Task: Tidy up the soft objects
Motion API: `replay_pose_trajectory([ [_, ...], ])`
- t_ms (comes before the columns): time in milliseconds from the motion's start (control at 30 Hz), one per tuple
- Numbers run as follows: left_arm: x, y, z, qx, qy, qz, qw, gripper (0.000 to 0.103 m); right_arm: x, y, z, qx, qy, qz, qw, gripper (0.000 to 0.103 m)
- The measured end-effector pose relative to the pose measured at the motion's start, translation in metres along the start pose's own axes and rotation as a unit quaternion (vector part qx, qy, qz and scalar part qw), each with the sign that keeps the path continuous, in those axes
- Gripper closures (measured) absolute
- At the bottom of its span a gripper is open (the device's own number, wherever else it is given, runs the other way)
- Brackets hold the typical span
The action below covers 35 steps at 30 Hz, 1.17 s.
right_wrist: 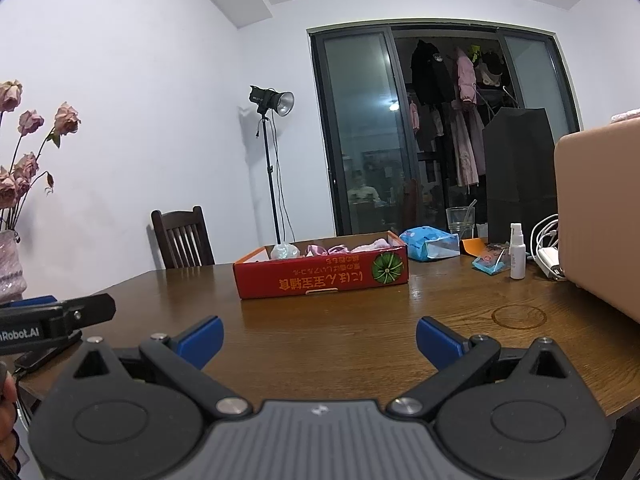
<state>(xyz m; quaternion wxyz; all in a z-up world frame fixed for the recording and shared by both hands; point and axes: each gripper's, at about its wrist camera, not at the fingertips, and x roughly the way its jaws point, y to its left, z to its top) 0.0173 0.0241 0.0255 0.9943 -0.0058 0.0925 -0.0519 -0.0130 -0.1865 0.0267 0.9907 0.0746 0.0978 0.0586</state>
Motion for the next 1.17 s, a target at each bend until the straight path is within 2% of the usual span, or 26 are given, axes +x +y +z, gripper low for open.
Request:
replay_pose_trajectory([
  [933,-0.001,-0.002,0.002,0.006,-0.006,-0.003,1.0000,0.000,0.001,0.000,-0.003,-0.006,-0.003,0.001,1.000,0.000],
  [1167,-0.011,-0.007,-0.003,0.023,-0.041,-0.013,0.9988,0.000,0.000,0.000,-0.003,-0.008,-0.005,0.001,1.000,0.000],
])
